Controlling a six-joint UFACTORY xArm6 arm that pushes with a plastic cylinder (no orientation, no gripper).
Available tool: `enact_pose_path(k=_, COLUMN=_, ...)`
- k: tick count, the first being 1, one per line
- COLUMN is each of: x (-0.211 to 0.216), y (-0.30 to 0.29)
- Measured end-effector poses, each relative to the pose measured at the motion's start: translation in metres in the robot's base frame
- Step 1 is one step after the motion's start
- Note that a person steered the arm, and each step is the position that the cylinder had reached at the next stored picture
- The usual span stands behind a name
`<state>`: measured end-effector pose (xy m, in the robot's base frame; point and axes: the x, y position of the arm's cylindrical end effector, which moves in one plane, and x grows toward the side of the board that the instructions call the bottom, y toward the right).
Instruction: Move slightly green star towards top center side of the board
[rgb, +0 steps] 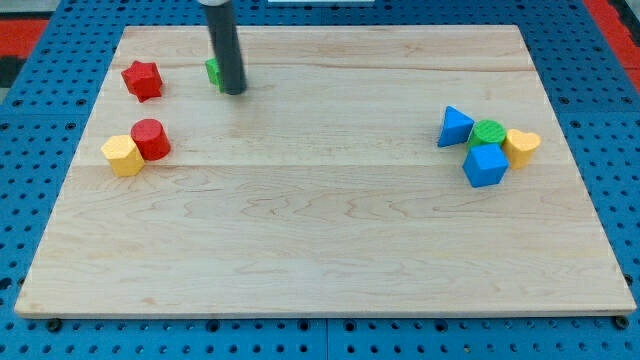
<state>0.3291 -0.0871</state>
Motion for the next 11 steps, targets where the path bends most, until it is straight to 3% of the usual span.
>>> enact_pose_path(k=1, x=0.015, y=-0.031)
enact_pose_path(k=2, x=-0.029, y=-0.011)
enact_pose_path(k=3, x=-0.040, y=-0.013)
enact_pose_path(k=4, x=-0.026, y=0.000)
enact_pose_path(k=5, x=-0.013, y=-0.038)
enact_pose_path(k=6, x=-0.036, y=-0.044)
enact_pose_path(k=7, x=-0.068, y=-0.002)
enact_pose_path(k=9, x=0.016, y=-0.074)
enact_pose_path(k=10, x=0.037, y=-0.107)
enact_pose_path(k=11, x=0.010, y=-0.146)
